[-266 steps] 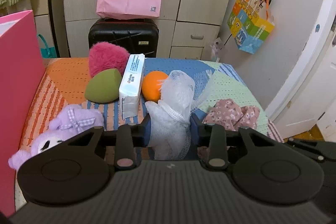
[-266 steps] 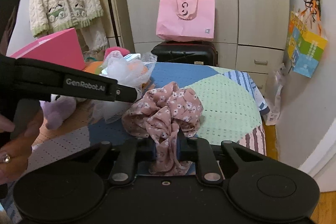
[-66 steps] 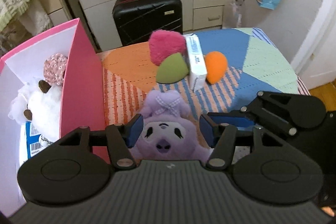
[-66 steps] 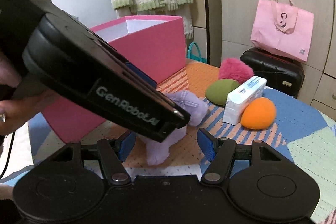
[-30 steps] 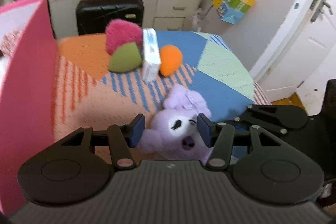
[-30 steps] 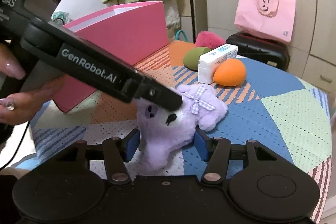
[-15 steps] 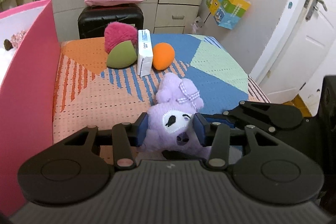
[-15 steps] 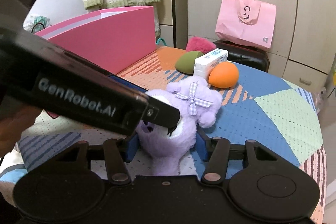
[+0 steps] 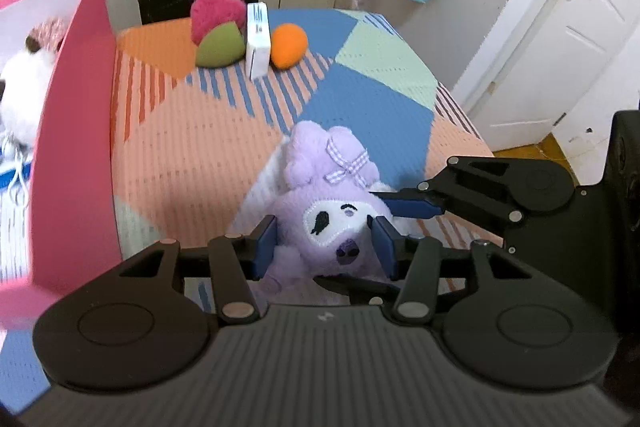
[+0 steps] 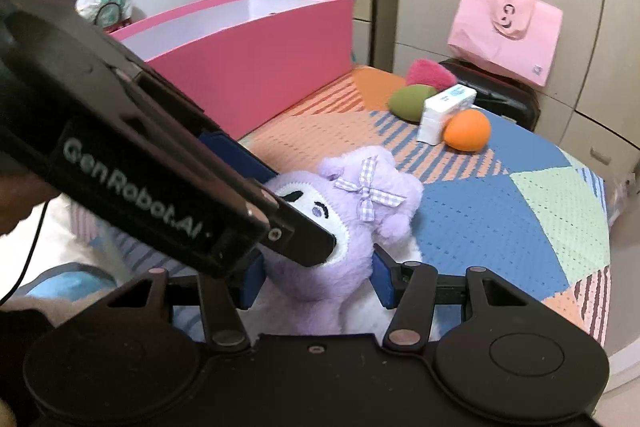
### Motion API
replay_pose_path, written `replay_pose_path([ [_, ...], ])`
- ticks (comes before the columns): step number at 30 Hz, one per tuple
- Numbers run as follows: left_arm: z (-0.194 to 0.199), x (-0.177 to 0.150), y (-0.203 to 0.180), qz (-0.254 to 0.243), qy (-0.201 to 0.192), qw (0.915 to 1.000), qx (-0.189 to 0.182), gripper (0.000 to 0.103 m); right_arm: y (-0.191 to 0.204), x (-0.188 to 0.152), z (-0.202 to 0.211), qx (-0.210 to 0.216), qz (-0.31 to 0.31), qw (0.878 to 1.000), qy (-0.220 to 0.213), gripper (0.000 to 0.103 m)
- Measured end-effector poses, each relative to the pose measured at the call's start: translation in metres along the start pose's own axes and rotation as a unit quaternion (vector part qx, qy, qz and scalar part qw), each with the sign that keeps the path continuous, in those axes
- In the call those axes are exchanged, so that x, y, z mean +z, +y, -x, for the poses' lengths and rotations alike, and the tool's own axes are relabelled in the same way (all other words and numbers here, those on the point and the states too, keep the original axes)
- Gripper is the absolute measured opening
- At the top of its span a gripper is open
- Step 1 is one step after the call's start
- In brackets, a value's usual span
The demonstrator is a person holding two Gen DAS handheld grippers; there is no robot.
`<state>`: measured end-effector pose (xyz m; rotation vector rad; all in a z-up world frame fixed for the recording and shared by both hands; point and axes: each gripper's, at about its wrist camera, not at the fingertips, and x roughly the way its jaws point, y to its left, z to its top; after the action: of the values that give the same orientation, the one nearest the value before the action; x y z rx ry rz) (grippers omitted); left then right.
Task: Organize soft objects
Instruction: 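Lift the purple plush with both tools and carry it over the pink box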
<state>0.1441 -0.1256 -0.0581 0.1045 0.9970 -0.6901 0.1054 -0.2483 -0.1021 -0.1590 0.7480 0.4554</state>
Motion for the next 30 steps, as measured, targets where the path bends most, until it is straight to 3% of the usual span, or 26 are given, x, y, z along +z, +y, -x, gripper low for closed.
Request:
replay_pose_path([
  [7, 0.027, -0.016, -0.004, 0.002, 0.010, 0.9999, -0.011, 0.049, 0.018, 0.000, 0.021, 0.022, 0.003, 1.000, 0.005, 0.059],
  [12, 0.048, -0.026, -0.002, 0.005, 0.023, 0.9993, -0.027, 0.049, 0.042, 0.007, 0.037, 0.015, 0.041, 0.999, 0.018, 0.059],
  [28, 0.138, -0.051, 0.035, 0.032, -0.009, 0.9987, -0.038, 0.049, 0.107, 0.058, 0.064, 0.070, 0.096, 0.993, 0.011, 0.060],
  [30, 0.152, -0.051, 0.043, 0.032, -0.015, 0.9982, -0.048, 0.053, 0.115, 0.068, 0.066, 0.082, 0.101, 0.991, 0.013, 0.060],
])
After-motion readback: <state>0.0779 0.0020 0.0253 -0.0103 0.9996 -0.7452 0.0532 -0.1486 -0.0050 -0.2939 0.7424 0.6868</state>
